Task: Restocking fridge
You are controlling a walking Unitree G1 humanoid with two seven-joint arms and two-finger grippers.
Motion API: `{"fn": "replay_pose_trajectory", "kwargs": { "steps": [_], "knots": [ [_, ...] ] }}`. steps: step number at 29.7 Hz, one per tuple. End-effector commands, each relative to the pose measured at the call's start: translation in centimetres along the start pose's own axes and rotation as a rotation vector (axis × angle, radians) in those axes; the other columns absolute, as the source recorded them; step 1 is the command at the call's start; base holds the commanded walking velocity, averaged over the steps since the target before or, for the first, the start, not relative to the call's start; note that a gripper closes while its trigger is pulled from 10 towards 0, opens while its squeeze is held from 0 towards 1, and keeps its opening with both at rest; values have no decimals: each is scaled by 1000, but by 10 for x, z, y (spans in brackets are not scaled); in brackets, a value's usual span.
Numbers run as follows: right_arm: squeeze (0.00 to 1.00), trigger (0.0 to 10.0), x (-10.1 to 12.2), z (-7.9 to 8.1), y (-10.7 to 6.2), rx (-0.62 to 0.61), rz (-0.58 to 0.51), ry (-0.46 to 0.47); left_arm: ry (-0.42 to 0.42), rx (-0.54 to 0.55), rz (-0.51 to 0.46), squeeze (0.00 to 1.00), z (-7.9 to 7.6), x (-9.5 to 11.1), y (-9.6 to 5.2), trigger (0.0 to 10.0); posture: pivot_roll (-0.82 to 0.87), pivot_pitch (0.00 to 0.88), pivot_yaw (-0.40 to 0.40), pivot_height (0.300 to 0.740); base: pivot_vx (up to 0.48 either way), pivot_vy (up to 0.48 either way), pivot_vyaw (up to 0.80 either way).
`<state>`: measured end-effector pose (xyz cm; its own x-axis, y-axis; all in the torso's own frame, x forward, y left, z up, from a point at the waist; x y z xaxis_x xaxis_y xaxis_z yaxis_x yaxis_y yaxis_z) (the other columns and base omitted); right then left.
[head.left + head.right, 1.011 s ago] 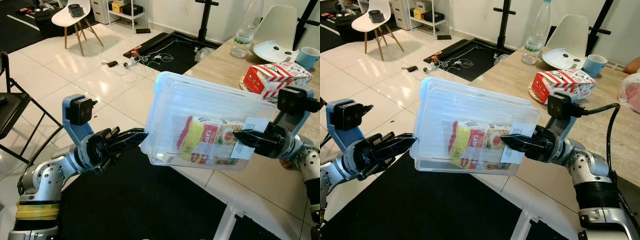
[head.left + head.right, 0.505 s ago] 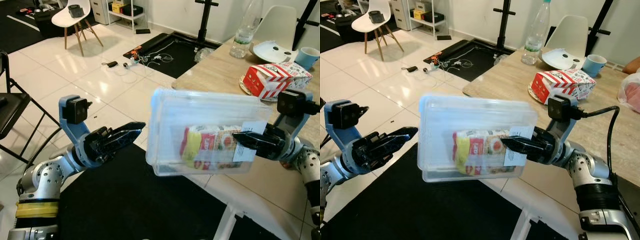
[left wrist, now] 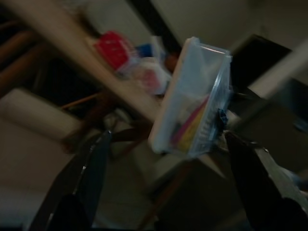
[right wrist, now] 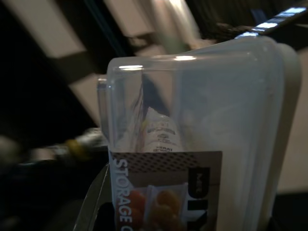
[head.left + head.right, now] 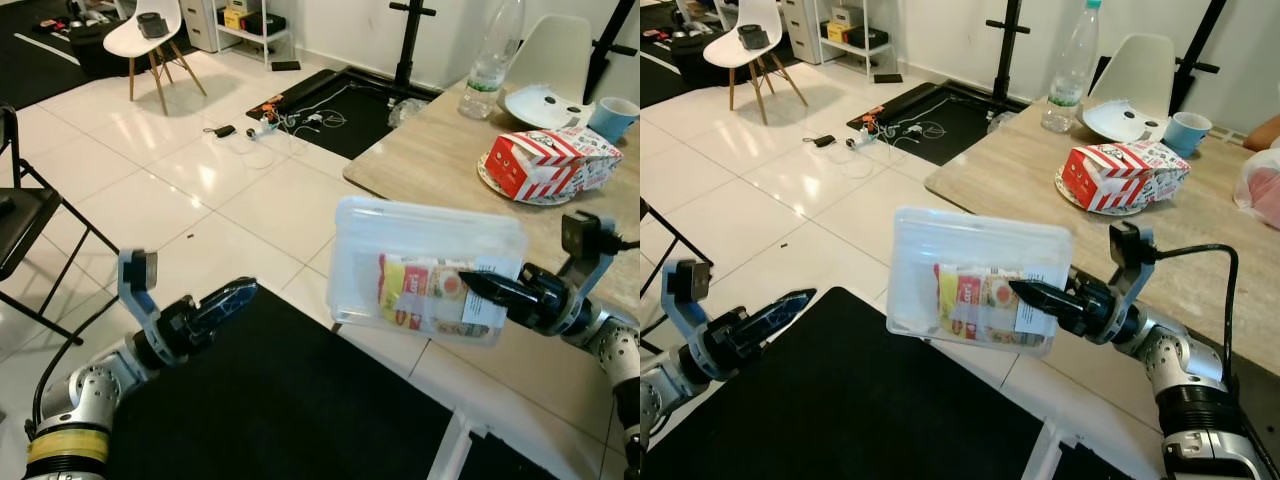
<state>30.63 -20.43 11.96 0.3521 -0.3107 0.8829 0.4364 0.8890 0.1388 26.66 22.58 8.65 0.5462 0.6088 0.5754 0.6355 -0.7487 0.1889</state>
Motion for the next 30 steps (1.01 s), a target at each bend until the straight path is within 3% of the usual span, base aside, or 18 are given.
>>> {"fn": "replay_pose_trajectory", "kwargs": {
  "steps": [1,3,7,12,13,14,15,16,18,19,21,22,25,26,27,30],
  "knots": [
    [0,0,-28,-18,-12,-192,105,-13,-33,191,-22,1000,28,-18,-18,10000,-45,0,-21,740,0,0,0],
    [0,0,-37,-22,-15,-248,141,-16,-39,244,-29,1000,35,-22,-23,10000,-45,0,-21,740,0,0,0],
    [0,0,-74,-33,-32,-413,287,-25,-51,467,-60,1000,61,-37,-43,10000,-46,0,-18,740,0,0,0],
    [0,0,-104,-42,-49,-595,410,-53,-54,651,-124,1000,79,-43,-61,10000,-45,0,-16,740,0,0,0],
    [0,0,-110,-44,-53,-632,442,-59,-51,689,-135,129,82,-44,-65,10000,-45,0,-16,740,0,0,0],
    [0,0,-110,-44,-53,-632,442,-59,-51,689,-135,129,82,-44,-65,10000,-45,0,-16,740,0,0,0],
    [0,0,-121,-45,-60,-689,502,-80,-49,748,-154,0,86,-46,-70,10000,-48,0,-15,740,0,0,0],
    [0,7373,-126,-47,-64,-733,530,-83,-42,782,-158,0,88,-47,-73,10000,-48,0,-15,740,0,0,0],
    [0,7373,-130,-47,-67,-767,545,-74,-35,828,-152,0,91,-49,-77,10000,-48,0,-15,740,0,0,0],
    [0,10000,-135,-48,-72,-816,554,-68,-15,898,-145,0,95,-51,-82,10000,-45,0,-17,740,0,0,0],
    [0,10000,-141,-49,-79,-888,568,-65,12,996,-132,0,100,-56,-91,10000,-45,0,-16,740,0,0,0],
    [0,6510,-143,-50,-82,-914,574,-68,21,1026,-127,0,101,-57,-94,10000,-45,0,-16,740,0,0,0],
    [0,6510,-147,-49,-85,-937,584,-65,22,1053,-121,0,102,-60,-97,10000,-45,0,-16,740,0,0,0],
    [0,0,-154,-46,-90,-959,596,-54,25,1084,-110,0,103,-65,-100,10000,-45,0,-17,740,0,0,0],
    [0,0,-167,-41,-98,-1005,623,-38,26,1131,-86,0,105,-76,-106,10000,-45,0,-17,740,0,0,0],
    [0,0,-174,-39,-103,-1035,637,-24,16,1158,-76,0,105,-84,-109,10000,-43,0,-15,740,0,0,0]
  ]
}}
Point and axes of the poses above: a point about 5 cm out from each wrist's last joint towards the gripper, its own y axis pointing out of the wrist towards the gripper, its own x axis along the axis of the wrist's last joint, z = x × y, the point moved 3 cm from there along y, pointing out of the wrist towards the gripper, and after that the axes turned 8 degrees about -y, right-handed, at the moved point
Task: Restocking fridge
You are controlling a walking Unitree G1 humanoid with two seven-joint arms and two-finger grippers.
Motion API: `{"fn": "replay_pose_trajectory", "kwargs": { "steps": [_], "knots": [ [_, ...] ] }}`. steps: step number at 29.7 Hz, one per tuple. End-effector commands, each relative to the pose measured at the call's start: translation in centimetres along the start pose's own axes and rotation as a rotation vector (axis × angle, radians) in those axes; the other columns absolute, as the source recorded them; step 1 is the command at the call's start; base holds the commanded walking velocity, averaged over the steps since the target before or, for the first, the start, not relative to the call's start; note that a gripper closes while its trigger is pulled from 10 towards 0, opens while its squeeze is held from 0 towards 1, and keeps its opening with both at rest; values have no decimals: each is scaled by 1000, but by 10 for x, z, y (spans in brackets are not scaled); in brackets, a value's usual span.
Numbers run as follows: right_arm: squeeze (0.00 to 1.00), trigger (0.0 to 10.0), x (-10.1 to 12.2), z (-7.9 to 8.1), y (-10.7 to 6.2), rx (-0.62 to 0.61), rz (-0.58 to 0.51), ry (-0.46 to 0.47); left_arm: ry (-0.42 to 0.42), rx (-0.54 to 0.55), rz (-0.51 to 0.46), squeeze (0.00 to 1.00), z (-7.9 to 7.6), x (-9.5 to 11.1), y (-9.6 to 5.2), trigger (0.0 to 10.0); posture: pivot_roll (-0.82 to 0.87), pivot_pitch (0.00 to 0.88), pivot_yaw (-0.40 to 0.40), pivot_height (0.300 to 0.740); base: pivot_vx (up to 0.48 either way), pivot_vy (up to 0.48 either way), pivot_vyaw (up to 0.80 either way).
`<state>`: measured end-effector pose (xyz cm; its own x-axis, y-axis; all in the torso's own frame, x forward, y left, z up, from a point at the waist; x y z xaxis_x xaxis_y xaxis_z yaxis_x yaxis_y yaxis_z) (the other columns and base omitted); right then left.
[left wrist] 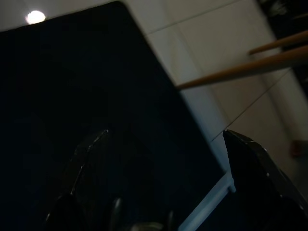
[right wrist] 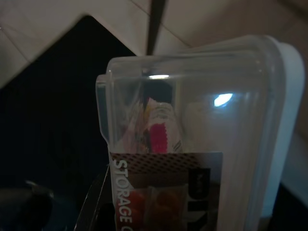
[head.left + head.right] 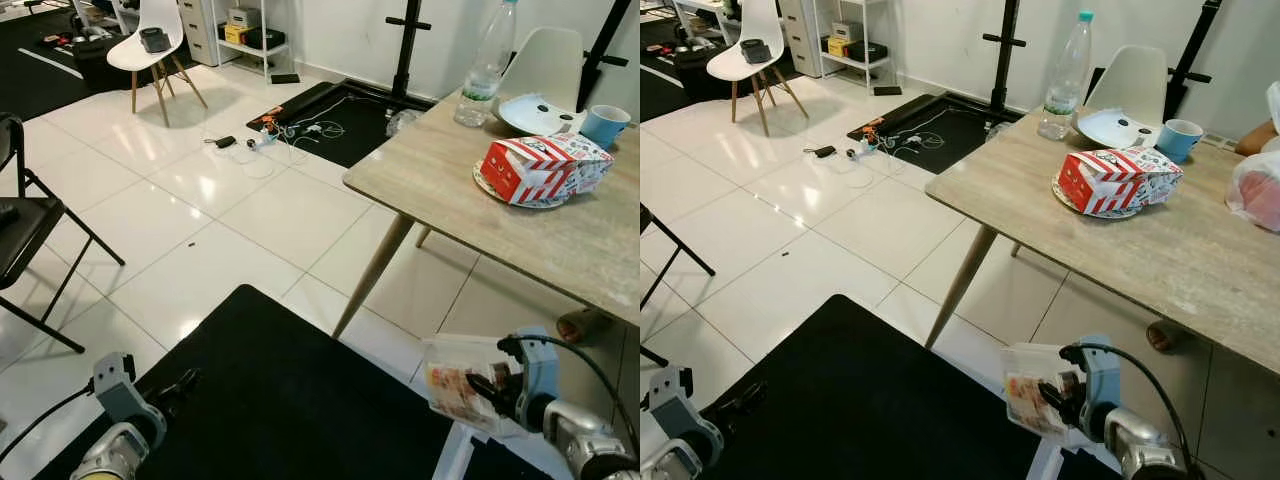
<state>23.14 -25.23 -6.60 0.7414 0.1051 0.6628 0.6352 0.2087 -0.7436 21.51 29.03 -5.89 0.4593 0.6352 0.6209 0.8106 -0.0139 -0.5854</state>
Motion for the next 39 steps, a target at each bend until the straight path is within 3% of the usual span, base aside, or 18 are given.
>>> {"fn": "replay_pose_trajectory", "kwargs": {
  "steps": [1,2,3,4,5,10,16,19,22,32,39],
  "knots": [
    [0,0,-11,-4,-1,-83,23,29,-8,68,48,0,7,-24,-3,10000,-44,0,-16,740,0,0,0],
    [0,0,-11,-4,-1,-83,23,29,-8,68,48,0,7,-24,-3,10000,-44,0,-16,740,0,0,0],
    [0,4431,-17,-5,-2,-118,43,46,-10,96,68,0,9,-34,-5,10000,-51,0,-12,740,0,0,0],
    [0,4431,-21,-6,-2,-140,55,56,-10,113,81,0,11,-40,-6,10000,-51,0,-12,740,0,0,0],
    [0,10000,-23,-6,-2,-152,60,61,-8,122,88,0,11,-44,-7,10000,-51,0,-12,740,0,0,0],
    [0,10000,-54,-1,-6,-211,188,50,-64,187,125,0,10,-75,-11,10000,-68,0,-20,740,0,0,0],
    [0,10000,-72,6,-8,-240,247,49,-83,226,119,0,10,-82,-12,10000,-79,0,-10,740,0,0,-651],
    [0,10000,-97,20,-11,-237,333,40,-65,283,137,0,19,-86,-17,10000,-82,0,6,740,0,0,-781],
    [0,10000,-106,29,-11,-216,368,23,-74,286,116,0,20,-83,-17,10000,-75,0,7,740,0,0,-781],
    [0,10000,-110,30,-12,-233,405,-8,-95,391,100,0,37,-85,-28,10000,-29,0,-9,740,0,0,-786],
    [0,10000,-80,32,3,-244,346,-33,-60,357,111,0,28,-85,-22,10000,-5,0,-2,740,0,0,-786]
  ]
}}
Point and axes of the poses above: a point about 5 cm out from each wrist's last joint towards the gripper, its own y axis pointing out of the wrist towards the gripper, its own x axis along the axis of the wrist's last joint, z = x × y, the point moved 3 cm from there along y, pointing out of the wrist towards the gripper, and after that the axes turned 8 degrees about -y, right-handed, at the moved point
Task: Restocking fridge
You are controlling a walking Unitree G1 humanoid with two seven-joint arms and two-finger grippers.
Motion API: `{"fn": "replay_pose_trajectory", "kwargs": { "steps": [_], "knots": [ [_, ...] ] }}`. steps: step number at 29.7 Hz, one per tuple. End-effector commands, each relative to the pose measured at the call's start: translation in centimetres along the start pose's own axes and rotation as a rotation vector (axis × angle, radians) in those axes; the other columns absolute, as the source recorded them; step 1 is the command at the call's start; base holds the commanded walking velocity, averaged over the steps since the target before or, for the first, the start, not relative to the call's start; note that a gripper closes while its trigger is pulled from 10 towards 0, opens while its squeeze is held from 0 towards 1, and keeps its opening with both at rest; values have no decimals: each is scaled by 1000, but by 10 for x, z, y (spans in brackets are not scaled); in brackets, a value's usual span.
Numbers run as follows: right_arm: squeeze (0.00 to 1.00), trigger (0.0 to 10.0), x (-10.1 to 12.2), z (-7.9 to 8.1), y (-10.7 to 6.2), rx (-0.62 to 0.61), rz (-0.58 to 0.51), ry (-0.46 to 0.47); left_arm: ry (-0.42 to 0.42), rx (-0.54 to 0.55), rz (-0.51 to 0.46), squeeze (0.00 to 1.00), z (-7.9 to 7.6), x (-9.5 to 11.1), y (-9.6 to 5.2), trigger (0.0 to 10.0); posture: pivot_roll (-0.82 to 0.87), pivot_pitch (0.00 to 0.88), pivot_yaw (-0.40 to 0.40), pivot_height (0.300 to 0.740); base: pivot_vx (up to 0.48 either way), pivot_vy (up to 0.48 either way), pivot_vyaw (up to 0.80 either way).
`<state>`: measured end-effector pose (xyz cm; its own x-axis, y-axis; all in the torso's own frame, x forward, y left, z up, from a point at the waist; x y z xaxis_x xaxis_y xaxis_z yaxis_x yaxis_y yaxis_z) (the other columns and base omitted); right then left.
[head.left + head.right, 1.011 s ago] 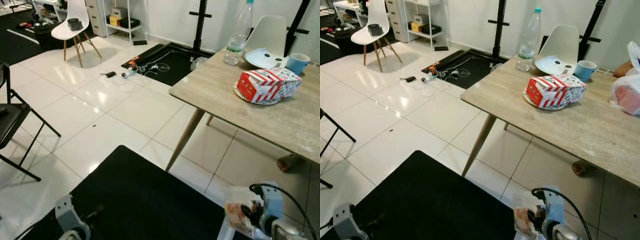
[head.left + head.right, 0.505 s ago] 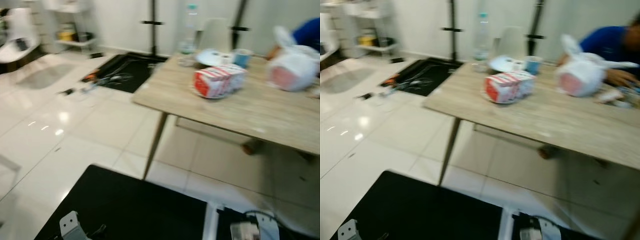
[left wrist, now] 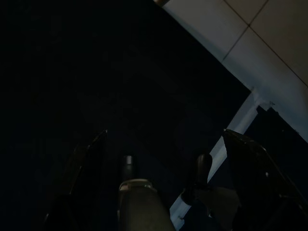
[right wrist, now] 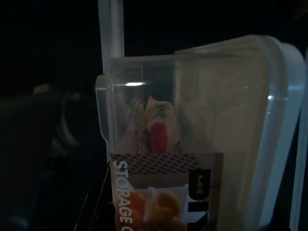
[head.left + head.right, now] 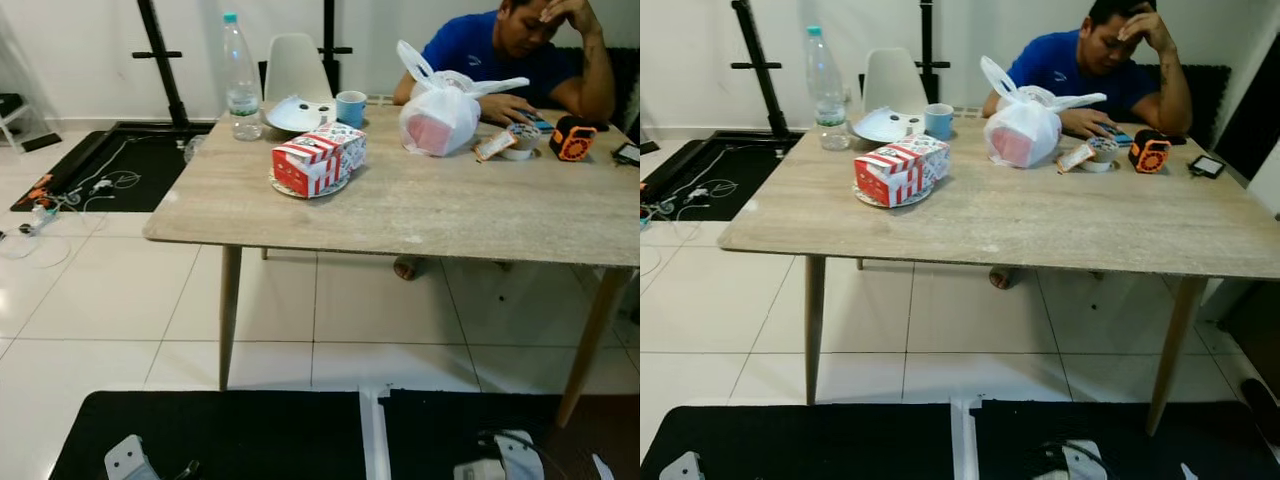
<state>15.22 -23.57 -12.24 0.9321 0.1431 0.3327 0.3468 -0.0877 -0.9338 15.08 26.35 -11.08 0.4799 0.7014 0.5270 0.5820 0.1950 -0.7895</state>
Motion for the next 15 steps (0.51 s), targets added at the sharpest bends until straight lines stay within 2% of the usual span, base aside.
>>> {"fn": "replay_pose_trajectory", "kwargs": {
  "steps": [1,5,8,10,15],
  "knots": [
    [0,10000,16,4,1,1,-43,-14,23,-4,21,0,-1,-6,-1,10000,-5,0,-2,740,0,0,-788],
    [0,10000,18,16,2,30,-46,-84,42,-2,28,0,3,-6,-2,10000,-18,0,6,740,0,0,-788],
    [0,10000,13,16,2,26,-31,-76,33,9,29,0,5,-8,-2,10000,-18,0,6,740,0,0,-788],
    [0,10000,-2,12,1,20,7,-96,10,18,28,0,7,-10,-3,10000,-16,0,4,740,0,0,-788],
    [0,10000,-15,8,0,6,46,-89,14,39,42,0,11,-15,-5,10000,-23,0,11,740,0,0,-788]
  ]
}}
Point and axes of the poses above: a point about 5 cm out from each wrist's last joint towards the gripper, its own y axis pointing out of the wrist towards the gripper, its own x axis along the axis of the wrist's last joint, z = x × y, the point moved 3 cm from there along y, pointing out of the wrist towards the gripper, and after that the axes turned 8 degrees about -y, right-handed, at the moved point
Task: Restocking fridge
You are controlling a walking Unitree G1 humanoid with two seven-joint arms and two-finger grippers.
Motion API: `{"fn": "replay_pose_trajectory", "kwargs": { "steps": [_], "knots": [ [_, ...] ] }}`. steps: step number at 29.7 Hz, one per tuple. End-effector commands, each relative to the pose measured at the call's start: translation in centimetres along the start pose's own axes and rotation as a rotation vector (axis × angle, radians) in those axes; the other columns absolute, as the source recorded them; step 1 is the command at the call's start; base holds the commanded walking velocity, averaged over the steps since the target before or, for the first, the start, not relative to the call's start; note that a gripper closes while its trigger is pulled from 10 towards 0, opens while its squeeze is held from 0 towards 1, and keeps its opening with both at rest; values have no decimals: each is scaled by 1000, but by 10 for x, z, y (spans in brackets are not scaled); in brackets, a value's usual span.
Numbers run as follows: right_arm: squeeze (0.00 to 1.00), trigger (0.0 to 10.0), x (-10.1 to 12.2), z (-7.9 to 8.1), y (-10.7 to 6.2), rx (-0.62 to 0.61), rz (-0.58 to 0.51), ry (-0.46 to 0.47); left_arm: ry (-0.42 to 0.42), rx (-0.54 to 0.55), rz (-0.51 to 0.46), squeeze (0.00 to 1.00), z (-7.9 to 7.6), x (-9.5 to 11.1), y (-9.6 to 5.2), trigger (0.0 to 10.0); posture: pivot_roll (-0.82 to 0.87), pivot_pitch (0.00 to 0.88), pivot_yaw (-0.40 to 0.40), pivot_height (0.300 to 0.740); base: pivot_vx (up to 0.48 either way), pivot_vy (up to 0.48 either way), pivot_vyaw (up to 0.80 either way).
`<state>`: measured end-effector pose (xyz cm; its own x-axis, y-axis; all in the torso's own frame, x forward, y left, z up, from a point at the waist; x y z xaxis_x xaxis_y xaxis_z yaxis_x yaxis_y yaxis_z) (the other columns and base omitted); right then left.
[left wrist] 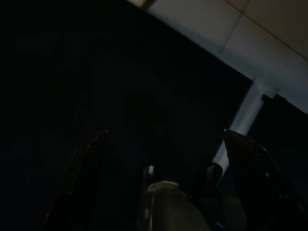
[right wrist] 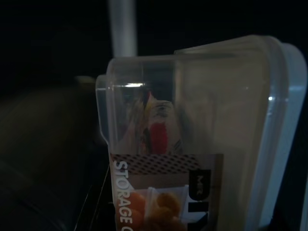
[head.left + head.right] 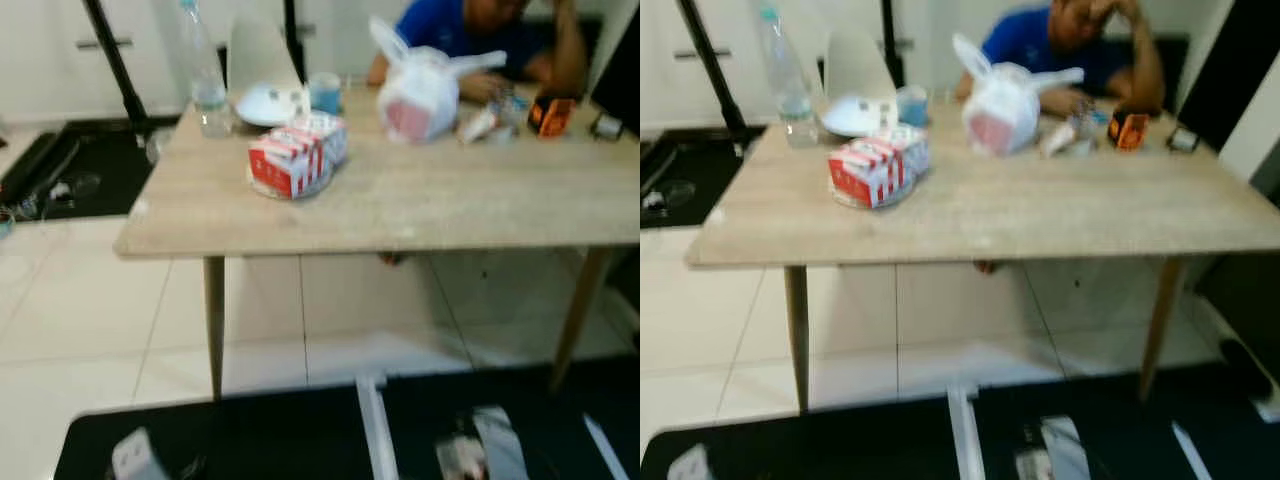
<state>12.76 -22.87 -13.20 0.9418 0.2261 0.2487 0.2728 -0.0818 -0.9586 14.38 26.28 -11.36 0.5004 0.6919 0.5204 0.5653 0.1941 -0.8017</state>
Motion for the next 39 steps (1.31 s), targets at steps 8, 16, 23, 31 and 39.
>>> {"fn": "replay_pose_trajectory", "kwargs": {
  "steps": [8,16,23,31,39],
  "knots": [
    [0,10000,19,-3,0,-12,-60,1,-6,9,24,0,-2,-9,0,10000,-22,0,17,740,0,0,-788],
    [0,10000,39,4,-1,3,-106,-26,-26,-1,0,0,-7,1,3,10000,-10,0,19,740,0,0,-788],
    [0,10000,45,13,0,22,-133,-36,-41,-2,11,0,-5,-3,2,10000,-11,0,14,740,0,0,-449],
    [0,10000,40,15,0,31,-120,-53,-27,-10,46,0,-6,-13,0,10000,-9,0,10,740,0,-121,0],
    [0,10000,40,15,0,34,-124,-54,-22,-23,52,0,-9,-13,1,10000,-9,0,10,740,0,-448,0]
  ]
}}
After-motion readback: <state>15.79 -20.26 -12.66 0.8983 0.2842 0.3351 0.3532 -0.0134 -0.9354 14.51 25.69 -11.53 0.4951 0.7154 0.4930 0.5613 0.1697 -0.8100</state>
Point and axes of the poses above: a point about 5 cm out from each wrist's last joint towards the gripper, its own y axis pointing out of the wrist towards the gripper, its own x axis along the axis of the wrist's last joint, z = x × y, the point moved 3 cm from there along y, pointing out of the wrist towards the gripper, and after that the axes turned 8 degrees about -y, right-handed, at the moved point
